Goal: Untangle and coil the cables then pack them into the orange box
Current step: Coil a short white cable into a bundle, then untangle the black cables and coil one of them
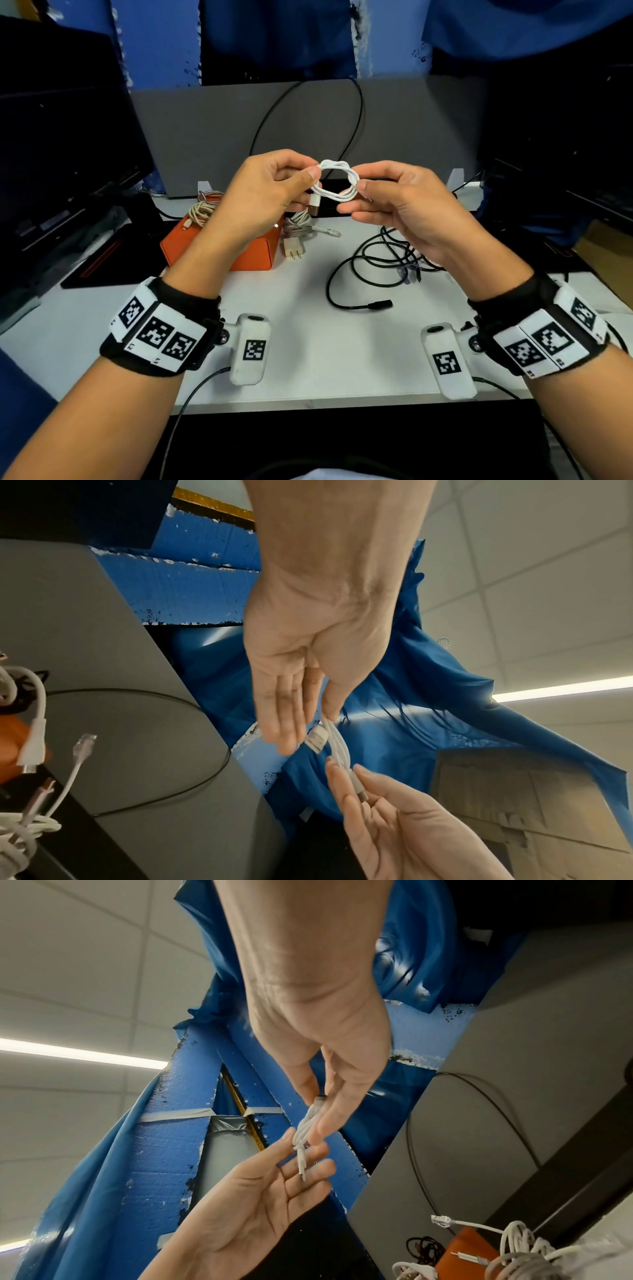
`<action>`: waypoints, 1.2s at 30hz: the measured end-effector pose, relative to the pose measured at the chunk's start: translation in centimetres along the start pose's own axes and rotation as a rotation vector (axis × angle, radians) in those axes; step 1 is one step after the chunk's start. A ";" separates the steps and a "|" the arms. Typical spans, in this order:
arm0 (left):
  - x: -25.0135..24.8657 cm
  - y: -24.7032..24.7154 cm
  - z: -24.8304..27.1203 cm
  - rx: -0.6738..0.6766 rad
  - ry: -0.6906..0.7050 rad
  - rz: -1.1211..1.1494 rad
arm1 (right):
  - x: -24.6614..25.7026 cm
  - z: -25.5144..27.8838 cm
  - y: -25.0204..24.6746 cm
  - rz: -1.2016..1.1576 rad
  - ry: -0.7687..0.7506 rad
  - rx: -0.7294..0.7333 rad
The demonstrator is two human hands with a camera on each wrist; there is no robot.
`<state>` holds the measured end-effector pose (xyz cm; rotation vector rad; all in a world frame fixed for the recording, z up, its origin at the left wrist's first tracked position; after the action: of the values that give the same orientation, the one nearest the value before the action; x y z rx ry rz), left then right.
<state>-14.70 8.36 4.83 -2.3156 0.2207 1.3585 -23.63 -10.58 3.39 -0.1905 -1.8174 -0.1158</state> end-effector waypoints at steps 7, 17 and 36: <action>2.4 0.5 -0.7 0.179 -0.082 -0.349 | -2.7 -5.9 -3.7 0.045 0.117 -0.168; 7.0 6.1 -0.6 1.098 -0.246 -1.023 | -9.9 -14.5 -1.9 0.299 0.441 -0.106; 9.8 5.8 -0.9 1.027 0.017 -1.036 | -7.5 -12.4 -1.6 1.379 0.389 0.572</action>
<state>-11.09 3.59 -4.97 -1.2106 -0.2258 0.4679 -10.34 -14.91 -0.74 -0.8785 -0.9597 1.2217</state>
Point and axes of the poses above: each hand's wrist, its own z-axis away from the middle knuckle, its own y-axis out of the palm, x = y × z, the point moved 1 cm from there along -z, towards the middle knuckle, and after that the axes turned 4 degrees about z, right-handed, at the moved point
